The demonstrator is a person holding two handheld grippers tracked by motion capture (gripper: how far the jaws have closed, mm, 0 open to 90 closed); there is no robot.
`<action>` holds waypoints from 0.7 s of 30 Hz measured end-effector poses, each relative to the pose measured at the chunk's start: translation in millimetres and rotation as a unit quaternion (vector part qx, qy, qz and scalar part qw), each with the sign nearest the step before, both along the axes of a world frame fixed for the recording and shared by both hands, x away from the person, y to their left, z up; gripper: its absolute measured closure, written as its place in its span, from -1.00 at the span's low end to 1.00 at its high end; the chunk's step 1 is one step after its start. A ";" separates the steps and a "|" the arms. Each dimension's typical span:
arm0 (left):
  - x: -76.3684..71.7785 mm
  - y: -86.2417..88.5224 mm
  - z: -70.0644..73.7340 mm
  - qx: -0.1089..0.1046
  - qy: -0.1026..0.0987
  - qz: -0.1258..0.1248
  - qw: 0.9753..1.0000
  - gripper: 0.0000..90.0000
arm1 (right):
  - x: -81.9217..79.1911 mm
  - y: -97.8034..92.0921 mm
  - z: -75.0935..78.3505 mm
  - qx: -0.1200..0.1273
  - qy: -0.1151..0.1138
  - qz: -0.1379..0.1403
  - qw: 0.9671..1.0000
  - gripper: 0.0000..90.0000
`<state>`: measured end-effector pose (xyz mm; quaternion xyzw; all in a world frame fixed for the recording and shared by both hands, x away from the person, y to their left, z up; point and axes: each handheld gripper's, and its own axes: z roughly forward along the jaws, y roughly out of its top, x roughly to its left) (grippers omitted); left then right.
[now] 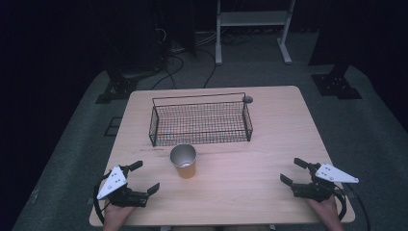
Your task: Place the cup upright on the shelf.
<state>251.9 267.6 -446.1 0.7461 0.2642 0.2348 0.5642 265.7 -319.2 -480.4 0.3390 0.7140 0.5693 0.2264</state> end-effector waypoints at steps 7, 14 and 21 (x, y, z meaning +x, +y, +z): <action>5.6 -7.8 0.7 0.009 0.002 -0.005 1.000 -0.97 | 0.0 0.3 0.0 -0.001 0.000 0.000 1.000 -0.70; 11.2 -14.0 0.8 0.012 0.006 -0.007 1.000 -0.97 | 0.1 0.6 0.0 -0.002 0.001 -0.002 1.000 -0.70; 16.3 -22.7 2.3 0.016 0.005 -0.010 1.000 -0.97 | 0.1 0.7 0.0 -0.001 0.002 -0.002 1.000 -0.70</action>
